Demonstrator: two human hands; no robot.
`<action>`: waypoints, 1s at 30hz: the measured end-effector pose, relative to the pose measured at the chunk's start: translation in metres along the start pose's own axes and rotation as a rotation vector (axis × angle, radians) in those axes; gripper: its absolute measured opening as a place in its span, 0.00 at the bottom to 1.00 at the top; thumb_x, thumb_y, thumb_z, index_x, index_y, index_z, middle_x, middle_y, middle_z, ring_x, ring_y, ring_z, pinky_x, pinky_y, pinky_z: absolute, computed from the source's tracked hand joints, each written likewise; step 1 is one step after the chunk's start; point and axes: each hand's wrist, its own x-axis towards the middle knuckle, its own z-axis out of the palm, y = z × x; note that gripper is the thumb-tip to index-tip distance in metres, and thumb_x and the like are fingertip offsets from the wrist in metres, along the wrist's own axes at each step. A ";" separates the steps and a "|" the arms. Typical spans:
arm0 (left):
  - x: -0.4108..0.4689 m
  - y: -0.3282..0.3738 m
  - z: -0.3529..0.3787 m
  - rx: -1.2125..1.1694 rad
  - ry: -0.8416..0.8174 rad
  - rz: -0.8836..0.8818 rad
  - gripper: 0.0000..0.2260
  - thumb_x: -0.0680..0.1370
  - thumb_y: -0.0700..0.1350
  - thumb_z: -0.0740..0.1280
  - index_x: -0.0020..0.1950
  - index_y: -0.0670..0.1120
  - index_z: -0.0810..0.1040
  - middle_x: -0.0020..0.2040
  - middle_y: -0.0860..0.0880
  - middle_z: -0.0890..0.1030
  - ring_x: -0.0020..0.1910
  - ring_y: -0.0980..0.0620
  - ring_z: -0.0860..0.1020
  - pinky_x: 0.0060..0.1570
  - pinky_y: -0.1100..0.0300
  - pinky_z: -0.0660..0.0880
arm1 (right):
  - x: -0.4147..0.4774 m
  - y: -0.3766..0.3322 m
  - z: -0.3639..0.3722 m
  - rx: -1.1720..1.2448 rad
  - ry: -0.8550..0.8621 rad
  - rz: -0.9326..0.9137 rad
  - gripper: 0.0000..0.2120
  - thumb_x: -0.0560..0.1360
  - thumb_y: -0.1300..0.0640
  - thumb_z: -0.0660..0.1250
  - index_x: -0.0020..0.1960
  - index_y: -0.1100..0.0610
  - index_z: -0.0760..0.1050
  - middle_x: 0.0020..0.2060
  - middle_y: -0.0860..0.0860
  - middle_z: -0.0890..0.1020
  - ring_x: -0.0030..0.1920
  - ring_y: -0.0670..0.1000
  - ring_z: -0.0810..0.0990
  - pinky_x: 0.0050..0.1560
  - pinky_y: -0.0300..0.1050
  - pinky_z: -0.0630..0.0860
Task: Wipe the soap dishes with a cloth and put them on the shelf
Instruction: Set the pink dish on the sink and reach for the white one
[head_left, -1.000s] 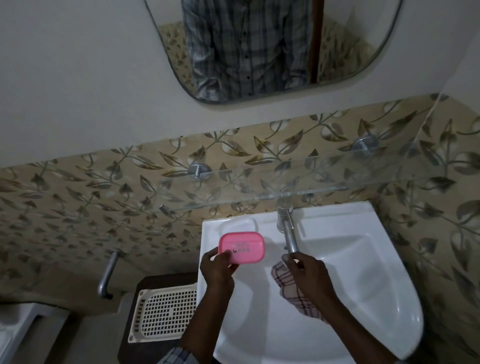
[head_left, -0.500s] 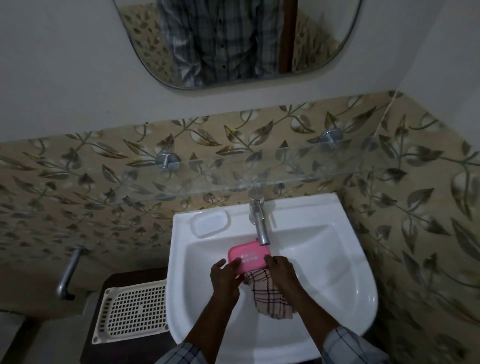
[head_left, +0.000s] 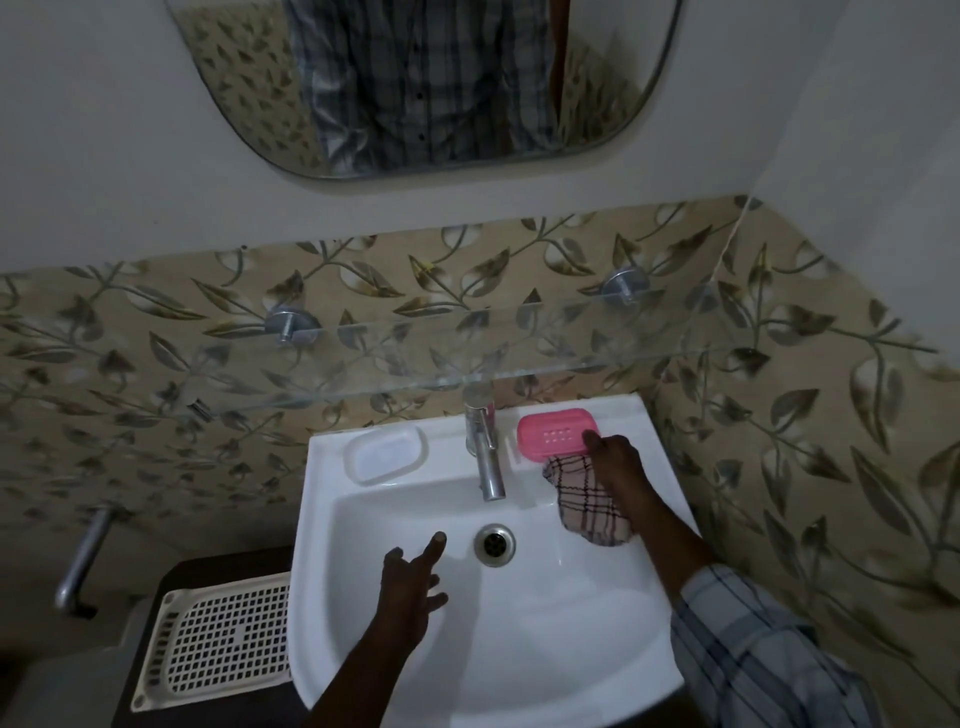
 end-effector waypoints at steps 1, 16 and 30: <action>0.001 0.002 0.000 0.002 -0.001 0.007 0.45 0.75 0.48 0.75 0.82 0.44 0.48 0.72 0.32 0.68 0.66 0.34 0.73 0.52 0.42 0.78 | 0.002 -0.002 0.000 -0.017 -0.007 0.016 0.28 0.82 0.42 0.54 0.58 0.67 0.77 0.53 0.66 0.81 0.47 0.59 0.79 0.45 0.44 0.71; 0.008 0.043 0.001 -0.273 0.128 0.057 0.18 0.82 0.49 0.66 0.61 0.35 0.71 0.44 0.37 0.75 0.39 0.41 0.77 0.46 0.45 0.80 | -0.013 0.029 0.017 0.665 -0.163 0.300 0.36 0.72 0.32 0.65 0.50 0.68 0.81 0.43 0.66 0.85 0.42 0.62 0.85 0.46 0.57 0.82; 0.061 0.106 -0.017 -0.460 -0.076 -0.105 0.08 0.81 0.32 0.55 0.60 0.34 0.69 0.61 0.32 0.70 0.68 0.25 0.70 0.66 0.34 0.70 | -0.052 0.060 0.043 0.894 -0.856 0.412 0.31 0.74 0.46 0.70 0.63 0.72 0.74 0.51 0.73 0.79 0.45 0.67 0.82 0.50 0.61 0.79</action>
